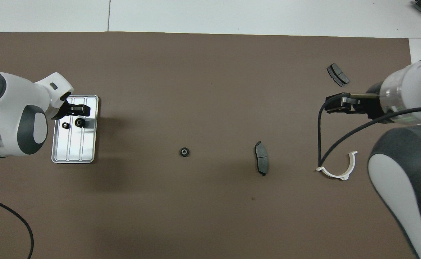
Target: Place bearing gear from tray to pile
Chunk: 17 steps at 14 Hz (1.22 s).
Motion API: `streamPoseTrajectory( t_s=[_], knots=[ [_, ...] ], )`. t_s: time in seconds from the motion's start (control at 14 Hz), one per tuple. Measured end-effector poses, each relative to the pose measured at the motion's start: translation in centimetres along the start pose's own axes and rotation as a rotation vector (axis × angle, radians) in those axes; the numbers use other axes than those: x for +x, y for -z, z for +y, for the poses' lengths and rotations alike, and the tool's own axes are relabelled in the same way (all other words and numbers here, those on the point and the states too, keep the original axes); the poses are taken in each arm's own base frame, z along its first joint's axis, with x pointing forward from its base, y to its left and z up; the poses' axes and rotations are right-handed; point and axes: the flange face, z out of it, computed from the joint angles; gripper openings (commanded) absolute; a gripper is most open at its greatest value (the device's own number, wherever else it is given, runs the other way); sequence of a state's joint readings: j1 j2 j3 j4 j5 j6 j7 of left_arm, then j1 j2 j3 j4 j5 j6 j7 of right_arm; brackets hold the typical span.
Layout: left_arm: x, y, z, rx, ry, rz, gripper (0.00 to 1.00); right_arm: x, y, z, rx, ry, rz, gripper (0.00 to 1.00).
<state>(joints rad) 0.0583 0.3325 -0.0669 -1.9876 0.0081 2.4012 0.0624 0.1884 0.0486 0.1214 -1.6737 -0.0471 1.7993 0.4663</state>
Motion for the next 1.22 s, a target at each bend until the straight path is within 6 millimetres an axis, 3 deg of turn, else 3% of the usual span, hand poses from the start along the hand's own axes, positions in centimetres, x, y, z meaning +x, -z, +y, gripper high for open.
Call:
streamPoseTrajectory(
  t_s=[0.36, 0.64, 0.79, 1.0, 1.22],
  knots=[
    [-0.7, -0.7, -0.7, -0.001, 0.006, -0.017, 0.66, -1.9, -6.8, -11.9, -0.005, -0.01, -0.016, 1.0],
    [-1.0, -0.6, -0.2, -0.003, -0.004, -0.025, 0.51, -3.5, -12.9, -20.3, 0.023, 0.004, 0.002, 1.0],
    [-1.2, -0.4, 0.0, -0.004, -0.007, -0.035, 0.39, -5.1, -16.8, -23.7, 0.024, 0.008, 0.005, 1.0],
    [-1.2, -0.2, 0.2, -0.005, -0.01, -0.038, 0.26, -7.2, -21.8, -27.3, 0.05, 0.0, 0.028, 1.0],
    [-1.2, -0.1, 0.2, -0.006, -0.01, -0.042, 0.24, -9.4, -24.8, -28.4, 0.066, -0.005, 0.024, 0.99]
  ],
)
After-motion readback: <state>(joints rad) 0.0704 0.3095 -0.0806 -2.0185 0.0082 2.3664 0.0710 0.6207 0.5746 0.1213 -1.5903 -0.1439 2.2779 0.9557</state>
